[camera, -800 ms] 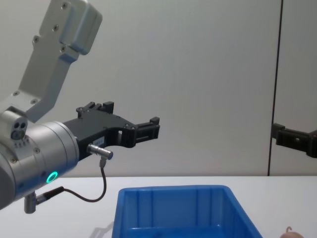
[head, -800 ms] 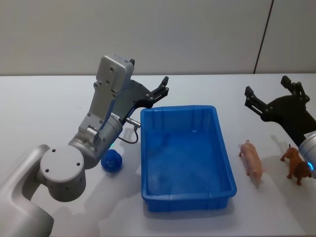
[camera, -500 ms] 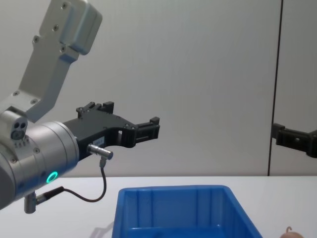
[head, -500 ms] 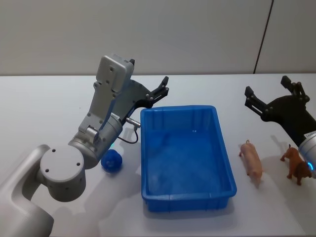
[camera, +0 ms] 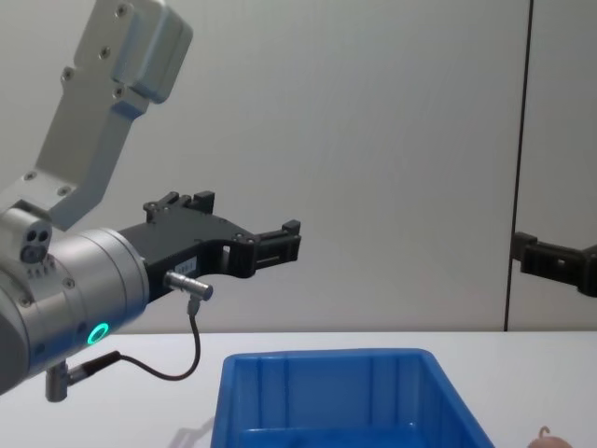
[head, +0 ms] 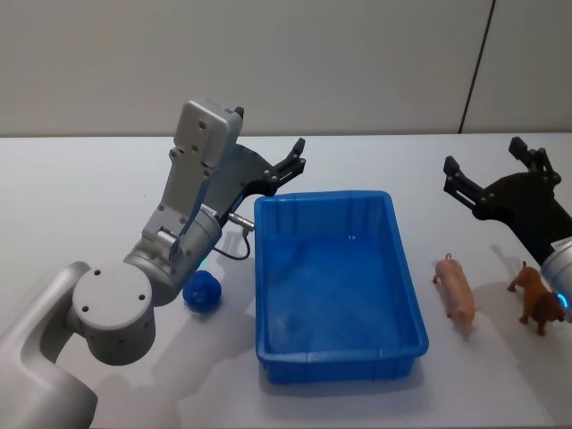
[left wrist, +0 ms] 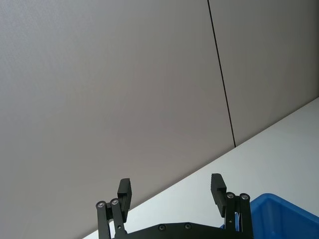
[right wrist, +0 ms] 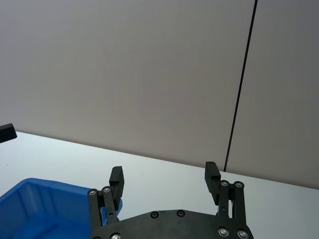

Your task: Pick up the two dolls from the table and place them into the box.

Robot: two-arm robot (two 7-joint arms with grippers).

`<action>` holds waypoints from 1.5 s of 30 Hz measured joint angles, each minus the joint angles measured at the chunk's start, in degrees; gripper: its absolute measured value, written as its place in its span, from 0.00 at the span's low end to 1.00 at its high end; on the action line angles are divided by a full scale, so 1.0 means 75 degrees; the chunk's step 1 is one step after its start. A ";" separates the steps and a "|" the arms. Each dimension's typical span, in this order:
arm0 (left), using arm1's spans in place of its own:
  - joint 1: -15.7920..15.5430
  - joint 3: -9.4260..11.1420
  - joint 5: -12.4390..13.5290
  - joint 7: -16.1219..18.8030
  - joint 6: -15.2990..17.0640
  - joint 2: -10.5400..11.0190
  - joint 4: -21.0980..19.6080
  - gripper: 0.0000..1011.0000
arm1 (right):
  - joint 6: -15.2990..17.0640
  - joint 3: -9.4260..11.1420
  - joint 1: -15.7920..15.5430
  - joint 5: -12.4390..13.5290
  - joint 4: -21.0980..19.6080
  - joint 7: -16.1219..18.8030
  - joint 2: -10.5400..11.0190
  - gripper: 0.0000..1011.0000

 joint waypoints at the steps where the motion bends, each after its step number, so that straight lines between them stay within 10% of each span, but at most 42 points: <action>1: 0.0000 0.0000 0.0000 0.0000 0.0000 0.0000 0.0000 0.99 | 0.0004 0.0007 0.0001 0.0002 0.0000 0.0001 0.0007 0.99; 45: 0.0000 0.0000 0.0000 0.0000 0.0000 0.0000 0.0000 0.99 | 0.1215 0.0874 -0.2067 0.0545 -0.0997 -0.0164 0.1514 0.99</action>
